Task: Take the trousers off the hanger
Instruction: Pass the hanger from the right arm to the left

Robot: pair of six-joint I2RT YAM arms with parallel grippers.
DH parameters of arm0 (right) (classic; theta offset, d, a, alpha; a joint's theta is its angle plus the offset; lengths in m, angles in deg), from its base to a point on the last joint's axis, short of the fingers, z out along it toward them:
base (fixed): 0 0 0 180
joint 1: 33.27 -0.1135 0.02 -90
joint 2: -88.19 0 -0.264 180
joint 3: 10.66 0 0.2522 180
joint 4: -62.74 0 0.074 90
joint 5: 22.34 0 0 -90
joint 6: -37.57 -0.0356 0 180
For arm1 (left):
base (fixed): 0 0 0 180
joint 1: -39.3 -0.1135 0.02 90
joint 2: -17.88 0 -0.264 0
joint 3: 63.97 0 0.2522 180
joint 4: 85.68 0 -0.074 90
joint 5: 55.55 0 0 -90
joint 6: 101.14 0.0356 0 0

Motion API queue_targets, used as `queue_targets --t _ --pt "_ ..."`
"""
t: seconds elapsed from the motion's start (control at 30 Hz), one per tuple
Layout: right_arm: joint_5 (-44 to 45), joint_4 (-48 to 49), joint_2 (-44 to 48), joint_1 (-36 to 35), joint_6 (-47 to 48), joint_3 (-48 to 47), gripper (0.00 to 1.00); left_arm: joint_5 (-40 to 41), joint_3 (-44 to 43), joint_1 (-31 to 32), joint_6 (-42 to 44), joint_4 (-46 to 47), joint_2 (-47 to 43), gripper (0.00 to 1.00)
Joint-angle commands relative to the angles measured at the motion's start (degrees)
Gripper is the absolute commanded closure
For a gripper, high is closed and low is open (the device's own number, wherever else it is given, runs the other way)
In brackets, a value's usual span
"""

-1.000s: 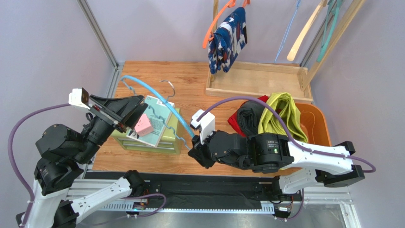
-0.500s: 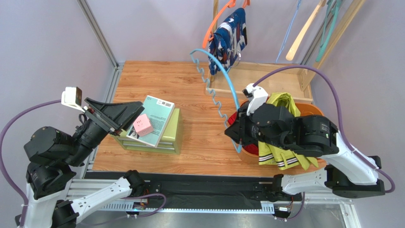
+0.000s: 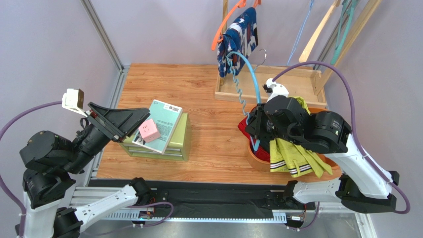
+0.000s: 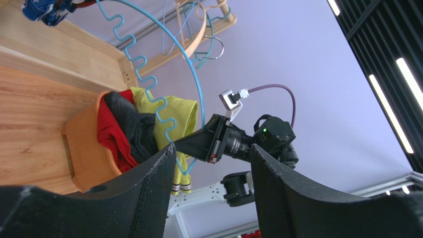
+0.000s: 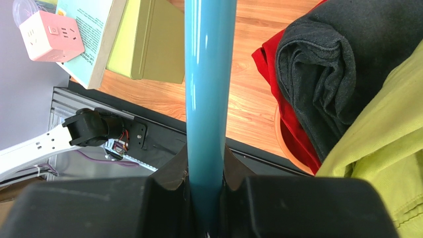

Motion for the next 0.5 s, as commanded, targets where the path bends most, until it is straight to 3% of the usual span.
queue_targets --t 0.0,0.33,0.47 --pt "0.84 -6.32 2.35 0.37 1.33 -1.84 1.00 -1.53 0.03 0.11 2.08 -0.06 0.56 0.37" --pt "7.52 -10.81 0.96 6.86 6.15 -7.26 1.00 -1.53 1.70 0.11 1.56 0.12 0.38 0.37" --pt "3.32 -8.35 -4.31 17.56 13.34 -12.10 1.00 -3.19 -0.93 0.11 2.70 -0.23 2.39 0.38"
